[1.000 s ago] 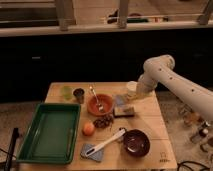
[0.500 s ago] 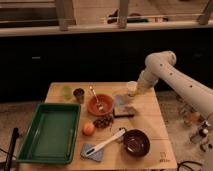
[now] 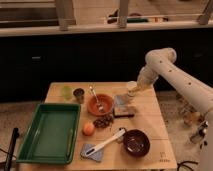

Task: Place banana in paper cup

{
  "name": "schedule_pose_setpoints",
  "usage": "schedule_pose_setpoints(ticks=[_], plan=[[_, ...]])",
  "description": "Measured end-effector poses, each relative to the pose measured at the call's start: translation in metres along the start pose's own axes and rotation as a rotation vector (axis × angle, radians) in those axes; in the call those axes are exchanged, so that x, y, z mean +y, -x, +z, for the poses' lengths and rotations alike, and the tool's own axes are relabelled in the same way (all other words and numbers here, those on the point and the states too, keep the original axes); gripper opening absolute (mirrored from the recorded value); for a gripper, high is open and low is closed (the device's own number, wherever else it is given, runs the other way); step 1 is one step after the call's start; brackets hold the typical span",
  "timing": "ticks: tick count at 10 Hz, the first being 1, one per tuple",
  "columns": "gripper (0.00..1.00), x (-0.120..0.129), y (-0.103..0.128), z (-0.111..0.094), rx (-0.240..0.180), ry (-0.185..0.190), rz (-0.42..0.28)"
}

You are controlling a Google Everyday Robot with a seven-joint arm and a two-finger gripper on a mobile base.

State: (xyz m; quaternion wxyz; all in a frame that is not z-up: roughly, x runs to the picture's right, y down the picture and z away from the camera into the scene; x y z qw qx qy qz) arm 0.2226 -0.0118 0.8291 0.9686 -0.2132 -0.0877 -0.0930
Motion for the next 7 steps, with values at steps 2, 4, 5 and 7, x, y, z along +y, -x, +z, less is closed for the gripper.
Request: schedule_pose_setpoints(ticks=[2, 4, 5, 7], plan=[[0.0, -0.006, -0.005, -0.002, -0.007, -0.019, 0.004], [0.0, -0.014, -0.01, -0.002, -0.02, -0.039, 0.008], [0.0, -0.023, -0.011, 0.003, -0.041, -0.057, 0.009], [0.0, -0.035, -0.013, 0.015, -0.086, -0.091, 0.012]])
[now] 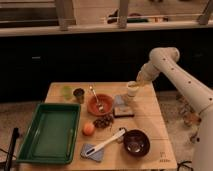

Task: Place banana in paper cup

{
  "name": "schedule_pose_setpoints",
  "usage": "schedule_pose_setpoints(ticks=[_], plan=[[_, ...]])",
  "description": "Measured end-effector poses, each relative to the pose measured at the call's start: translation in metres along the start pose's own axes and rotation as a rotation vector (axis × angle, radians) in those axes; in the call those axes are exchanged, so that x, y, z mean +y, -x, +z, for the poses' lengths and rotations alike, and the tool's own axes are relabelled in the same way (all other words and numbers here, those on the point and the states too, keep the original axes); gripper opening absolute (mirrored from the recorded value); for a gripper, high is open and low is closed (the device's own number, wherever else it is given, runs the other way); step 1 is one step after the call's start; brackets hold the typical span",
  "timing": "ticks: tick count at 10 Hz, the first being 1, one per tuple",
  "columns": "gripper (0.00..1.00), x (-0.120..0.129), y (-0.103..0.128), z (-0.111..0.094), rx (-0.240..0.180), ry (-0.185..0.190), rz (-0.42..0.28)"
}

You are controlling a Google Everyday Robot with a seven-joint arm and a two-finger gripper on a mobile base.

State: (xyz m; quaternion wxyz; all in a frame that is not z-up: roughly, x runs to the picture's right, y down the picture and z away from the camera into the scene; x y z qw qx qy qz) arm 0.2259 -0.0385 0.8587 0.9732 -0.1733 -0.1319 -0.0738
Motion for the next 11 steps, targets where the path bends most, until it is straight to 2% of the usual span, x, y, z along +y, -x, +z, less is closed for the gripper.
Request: schedule_pose_setpoints(ticks=[4, 7, 11], plan=[[0.02, -0.011, 0.008, 0.016, -0.053, -0.031, 0.004], [0.29, -0.018, 0.019, 0.026, -0.079, -0.036, 0.004], [0.71, -0.022, 0.026, 0.03, -0.102, -0.034, 0.002]])
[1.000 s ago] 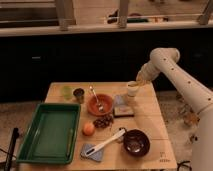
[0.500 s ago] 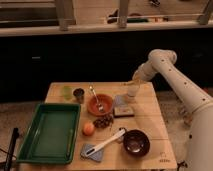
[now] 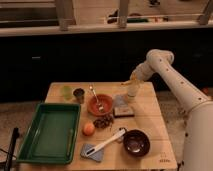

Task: Place banana in paper cup

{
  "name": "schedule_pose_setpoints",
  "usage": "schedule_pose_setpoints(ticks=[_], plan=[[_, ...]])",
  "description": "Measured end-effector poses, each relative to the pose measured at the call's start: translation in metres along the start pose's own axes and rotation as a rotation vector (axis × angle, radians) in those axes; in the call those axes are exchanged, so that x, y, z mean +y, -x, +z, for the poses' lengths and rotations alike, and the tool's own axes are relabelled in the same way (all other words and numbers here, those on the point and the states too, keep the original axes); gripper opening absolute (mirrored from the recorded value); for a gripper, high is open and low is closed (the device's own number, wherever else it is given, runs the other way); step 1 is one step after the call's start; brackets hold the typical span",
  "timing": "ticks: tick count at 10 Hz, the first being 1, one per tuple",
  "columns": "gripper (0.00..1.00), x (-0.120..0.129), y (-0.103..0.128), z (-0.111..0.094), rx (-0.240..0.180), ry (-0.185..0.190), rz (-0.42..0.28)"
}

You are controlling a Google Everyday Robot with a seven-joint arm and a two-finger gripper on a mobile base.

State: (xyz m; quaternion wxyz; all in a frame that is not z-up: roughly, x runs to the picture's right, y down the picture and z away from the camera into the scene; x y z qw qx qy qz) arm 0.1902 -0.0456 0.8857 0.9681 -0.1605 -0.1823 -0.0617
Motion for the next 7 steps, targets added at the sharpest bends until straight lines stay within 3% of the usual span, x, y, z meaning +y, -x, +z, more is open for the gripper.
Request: schedule_pose_setpoints(ticks=[2, 7], plan=[[0.8, 0.0001, 0.0005, 0.0002, -0.004, 0.003, 0.0], [0.8, -0.0005, 0.0015, -0.0018, -0.002, 0.008, -0.009]])
